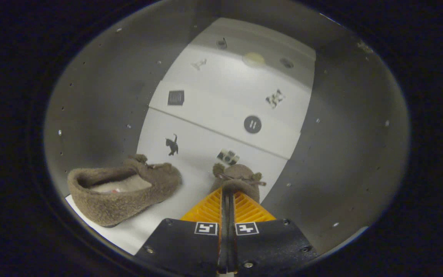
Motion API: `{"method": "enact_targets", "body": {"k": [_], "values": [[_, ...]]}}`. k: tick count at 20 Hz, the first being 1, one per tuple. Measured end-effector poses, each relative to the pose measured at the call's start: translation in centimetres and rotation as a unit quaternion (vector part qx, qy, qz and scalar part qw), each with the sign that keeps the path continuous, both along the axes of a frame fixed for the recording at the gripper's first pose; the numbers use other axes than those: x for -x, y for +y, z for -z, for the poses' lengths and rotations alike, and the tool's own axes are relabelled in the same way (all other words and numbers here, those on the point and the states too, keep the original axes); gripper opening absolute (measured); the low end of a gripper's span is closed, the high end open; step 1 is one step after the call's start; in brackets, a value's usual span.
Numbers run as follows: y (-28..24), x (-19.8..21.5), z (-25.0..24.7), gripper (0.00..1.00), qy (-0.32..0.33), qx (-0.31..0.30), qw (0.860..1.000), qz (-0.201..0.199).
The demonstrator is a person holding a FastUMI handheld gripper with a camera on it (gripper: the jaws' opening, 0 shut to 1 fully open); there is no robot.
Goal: Open the shoe cabinet door, grab the shoes and put them into the shoe cabinet, then close the shoe cabinet door.
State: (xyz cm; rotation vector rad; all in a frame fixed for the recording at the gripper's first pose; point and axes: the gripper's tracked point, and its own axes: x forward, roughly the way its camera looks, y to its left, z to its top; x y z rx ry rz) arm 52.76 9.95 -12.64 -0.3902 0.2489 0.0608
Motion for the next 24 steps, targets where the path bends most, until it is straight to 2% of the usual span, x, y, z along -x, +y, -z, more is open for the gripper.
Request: {"method": "enact_targets", "body": {"k": [2,7,10,13,15,17,18,22,24], "values": [[-0.2,0.2,1.4,0.04,0.051,-0.033,0.998,0.015],[-0.7,0.6,1.3,0.04,0.07,-0.025,0.996,0.05],[0.2,2.5,-0.7,0.04,0.059,-0.044,0.997,0.03],[0.1,5.3,-4.4,0.27,0.015,-0.048,0.998,0.031],[0.1,8.2,-7.8,0.58,-0.04,-0.038,0.998,0.042],[1.8,11.9,-9.4,0.88,-0.055,-0.056,0.997,0.02],[2.8,14.1,-10.4,1.0,-0.054,-0.064,0.996,0.009],[3.5,23.6,-15.5,1.0,-0.068,-0.072,0.995,0.007],[3.7,29.0,-18.3,1.0,-0.076,-0.069,0.995,-0.008]]}}
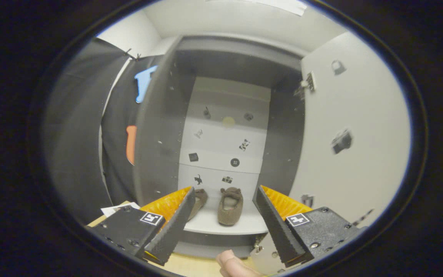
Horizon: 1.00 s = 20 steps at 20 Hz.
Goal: Open the shoe cabinet door, grab the shoes and put them into the shoe cabinet, then close the shoe cabinet door.
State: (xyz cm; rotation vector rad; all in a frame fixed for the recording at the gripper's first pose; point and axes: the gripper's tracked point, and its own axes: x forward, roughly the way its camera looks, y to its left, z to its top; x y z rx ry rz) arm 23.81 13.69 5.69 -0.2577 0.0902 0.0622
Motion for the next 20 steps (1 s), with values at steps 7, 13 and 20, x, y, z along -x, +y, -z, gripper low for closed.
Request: {"method": "enact_targets", "body": {"k": [7,13,20], "values": [[-3.7,17.3,-6.3,1.0,-0.035,-0.018,0.997,-0.066],[-13.0,28.4,-11.0,1.0,-0.08,-0.073,0.991,-0.083],[-25.0,38.4,-13.2,1.0,-0.159,-0.058,0.985,-0.042]]}}
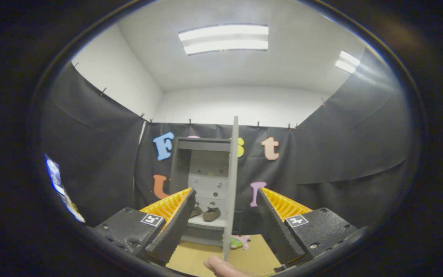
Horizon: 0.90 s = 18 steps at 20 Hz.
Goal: Open the shoe cabinet door, grab the shoes and put them into the shoe cabinet, then close the shoe cabinet door.
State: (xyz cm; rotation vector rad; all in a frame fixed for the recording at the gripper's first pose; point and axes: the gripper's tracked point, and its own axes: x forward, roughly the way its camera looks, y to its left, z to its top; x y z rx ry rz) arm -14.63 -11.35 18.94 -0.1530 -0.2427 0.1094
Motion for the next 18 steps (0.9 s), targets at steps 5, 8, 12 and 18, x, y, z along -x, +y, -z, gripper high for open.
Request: {"method": "enact_targets", "body": {"k": [5,8,12,18], "values": [[-8.1,2.0,3.3,1.0,0.019,0.011,0.997,0.068],[-11.8,1.6,4.9,1.0,0.029,0.009,0.996,0.088],[-15.3,-1.8,4.7,1.0,0.009,0.006,0.994,0.109],[-15.5,-9.9,7.1,1.0,0.049,0.004,0.993,0.108]]}}
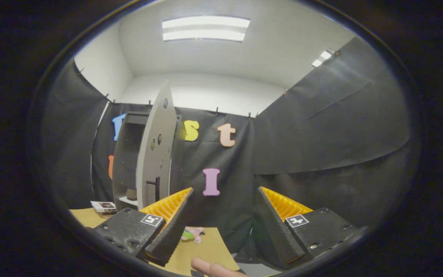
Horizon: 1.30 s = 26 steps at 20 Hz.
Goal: Open the shoe cabinet door, grab the shoes and put them into the shoe cabinet, then close the shoe cabinet door.
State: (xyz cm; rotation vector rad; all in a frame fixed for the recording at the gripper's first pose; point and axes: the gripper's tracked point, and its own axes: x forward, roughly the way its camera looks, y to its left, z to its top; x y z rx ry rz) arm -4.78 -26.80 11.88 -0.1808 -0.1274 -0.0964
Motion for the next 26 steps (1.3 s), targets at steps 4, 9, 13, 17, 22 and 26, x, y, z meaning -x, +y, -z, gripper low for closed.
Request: {"method": "enact_targets", "body": {"k": [4,9,13,17,22,26], "values": [[0.3,-6.3,2.9,1.0,0.05,-0.001,0.999,-0.002],[-0.2,-14.2,6.0,1.0,0.094,-0.008,0.995,-0.017],[1.8,-16.9,7.6,1.0,0.102,-0.023,0.993,-0.048],[7.6,-16.5,8.5,1.0,0.109,-0.023,0.988,-0.111],[13.3,-14.7,8.8,0.89,0.117,-0.015,0.985,-0.128],[17.0,-14.2,9.2,0.89,0.133,-0.013,0.98,-0.148]]}}
